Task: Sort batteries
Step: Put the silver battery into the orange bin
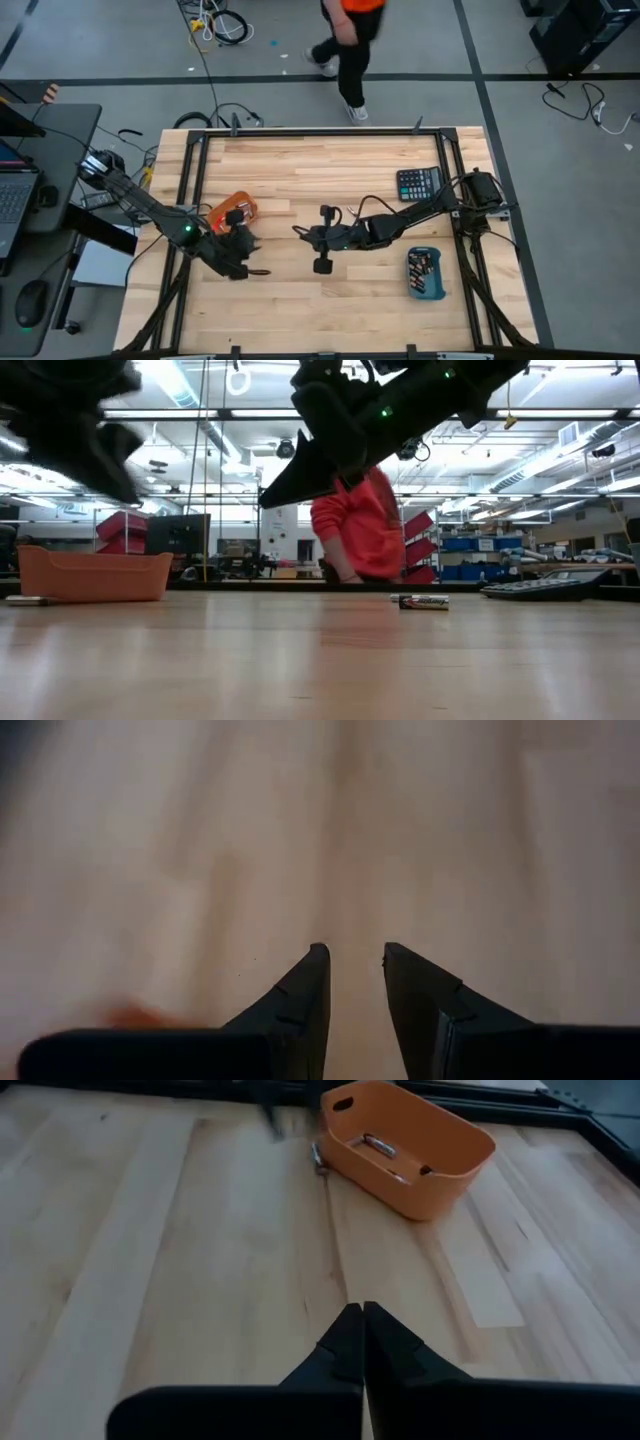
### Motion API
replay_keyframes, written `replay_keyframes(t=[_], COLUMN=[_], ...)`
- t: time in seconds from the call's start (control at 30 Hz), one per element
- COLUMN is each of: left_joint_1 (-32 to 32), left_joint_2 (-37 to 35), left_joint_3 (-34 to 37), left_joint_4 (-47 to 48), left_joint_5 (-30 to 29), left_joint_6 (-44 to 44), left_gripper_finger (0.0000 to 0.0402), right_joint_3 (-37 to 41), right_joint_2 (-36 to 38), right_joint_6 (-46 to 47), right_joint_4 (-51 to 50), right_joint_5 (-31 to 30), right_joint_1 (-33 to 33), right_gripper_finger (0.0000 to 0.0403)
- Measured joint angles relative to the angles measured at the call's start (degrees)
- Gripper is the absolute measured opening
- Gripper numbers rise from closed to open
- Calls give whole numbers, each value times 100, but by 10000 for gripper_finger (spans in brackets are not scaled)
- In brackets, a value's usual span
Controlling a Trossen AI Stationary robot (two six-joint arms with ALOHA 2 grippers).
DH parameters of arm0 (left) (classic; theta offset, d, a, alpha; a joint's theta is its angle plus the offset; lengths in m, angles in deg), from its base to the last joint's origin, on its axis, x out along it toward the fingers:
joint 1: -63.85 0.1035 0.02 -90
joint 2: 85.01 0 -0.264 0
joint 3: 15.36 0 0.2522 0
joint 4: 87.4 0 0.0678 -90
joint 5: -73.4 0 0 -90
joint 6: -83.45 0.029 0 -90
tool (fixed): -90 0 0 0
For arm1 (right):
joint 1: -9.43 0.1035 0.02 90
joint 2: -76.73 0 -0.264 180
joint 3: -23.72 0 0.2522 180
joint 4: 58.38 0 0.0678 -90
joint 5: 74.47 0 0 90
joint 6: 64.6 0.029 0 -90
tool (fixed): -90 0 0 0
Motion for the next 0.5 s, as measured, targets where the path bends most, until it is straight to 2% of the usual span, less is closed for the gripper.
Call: replay_keyframes(t=[0.17, 0.3, 0.4, 0.5], left_joint_1=[0, -4, -28, -94], left_joint_2=[6, 45, 116, 197], left_joint_3=[-4, -6, -6, -2], left_joint_4=[514, 1274, 2116, 2737], left_joint_5=[1723, 2513, 2604, 2573], left_joint_6=[-2168, -3395, -3548, -3105], left_gripper_finger=[94, 94, 94, 94], right_joint_3=[-4, -4, -4, -4], right_joint_2=[-17, -17, -17, -17], right_joint_6=[-34, -242, -277, -295], right_joint_4=[49, 174, 201, 203], right_joint_5=[-23, -26, -29, -41], right_joint_1=[-20, -81, -106, -114], right_gripper_finger=[1, 0, 0, 0])
